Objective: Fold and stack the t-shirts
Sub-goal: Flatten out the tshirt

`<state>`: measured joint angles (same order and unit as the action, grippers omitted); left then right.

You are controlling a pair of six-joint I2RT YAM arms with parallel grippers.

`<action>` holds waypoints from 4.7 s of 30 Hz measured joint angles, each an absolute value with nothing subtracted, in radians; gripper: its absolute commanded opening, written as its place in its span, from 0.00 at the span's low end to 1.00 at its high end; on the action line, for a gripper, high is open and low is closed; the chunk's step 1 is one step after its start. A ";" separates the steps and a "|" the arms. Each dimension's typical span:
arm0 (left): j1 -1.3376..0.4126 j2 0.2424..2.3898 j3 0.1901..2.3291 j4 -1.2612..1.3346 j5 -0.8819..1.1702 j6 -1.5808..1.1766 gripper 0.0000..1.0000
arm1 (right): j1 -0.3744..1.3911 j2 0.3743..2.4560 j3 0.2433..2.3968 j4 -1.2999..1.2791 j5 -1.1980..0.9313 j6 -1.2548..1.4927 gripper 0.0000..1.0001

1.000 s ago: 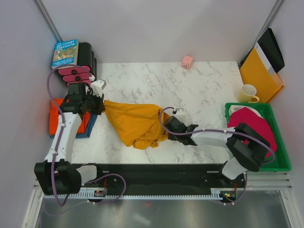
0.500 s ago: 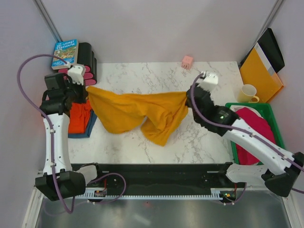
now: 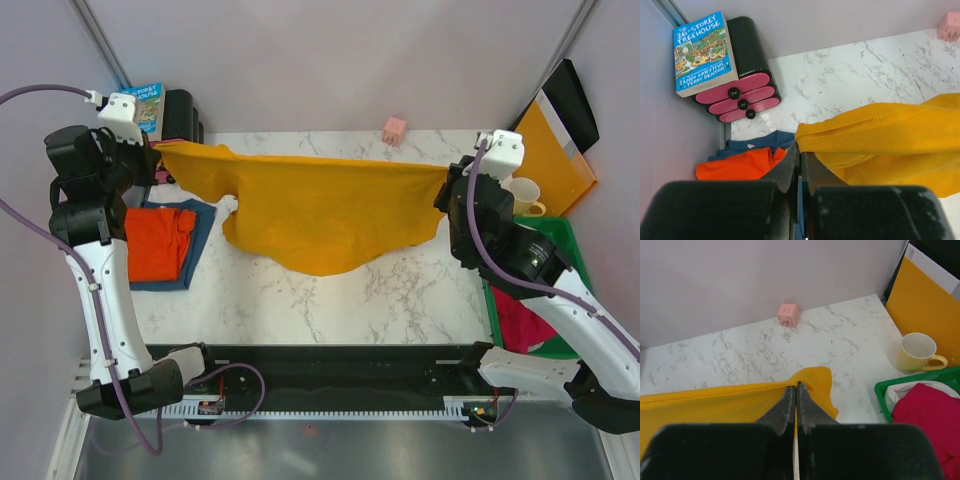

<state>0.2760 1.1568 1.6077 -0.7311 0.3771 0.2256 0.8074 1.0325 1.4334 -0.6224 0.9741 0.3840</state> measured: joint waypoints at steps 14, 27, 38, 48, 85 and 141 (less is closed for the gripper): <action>0.299 1.121 1.493 -0.760 0.434 0.218 0.02 | 0.807 0.845 1.187 -0.708 0.952 0.515 0.00; 0.307 1.038 1.226 -0.912 0.508 0.421 0.02 | 0.798 0.642 0.833 -0.916 0.765 0.895 0.00; 0.313 1.211 1.682 -0.904 0.501 0.315 0.02 | 0.785 0.992 1.388 -0.819 0.916 0.529 0.00; 0.297 1.671 2.521 -0.889 0.487 0.212 0.02 | 0.584 1.431 2.015 -0.584 0.838 0.154 0.00; 0.273 1.074 1.100 -1.034 0.564 0.587 0.02 | 0.497 0.927 0.900 -0.672 0.576 0.546 0.00; -0.008 1.133 1.084 -0.842 0.380 0.328 0.70 | 0.505 1.012 0.818 -0.528 0.580 0.468 0.36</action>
<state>-0.0082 1.1328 1.0836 -0.8425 0.3798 0.3283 0.5049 1.0122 0.8181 -0.5282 0.5797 0.4679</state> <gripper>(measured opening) 0.307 0.129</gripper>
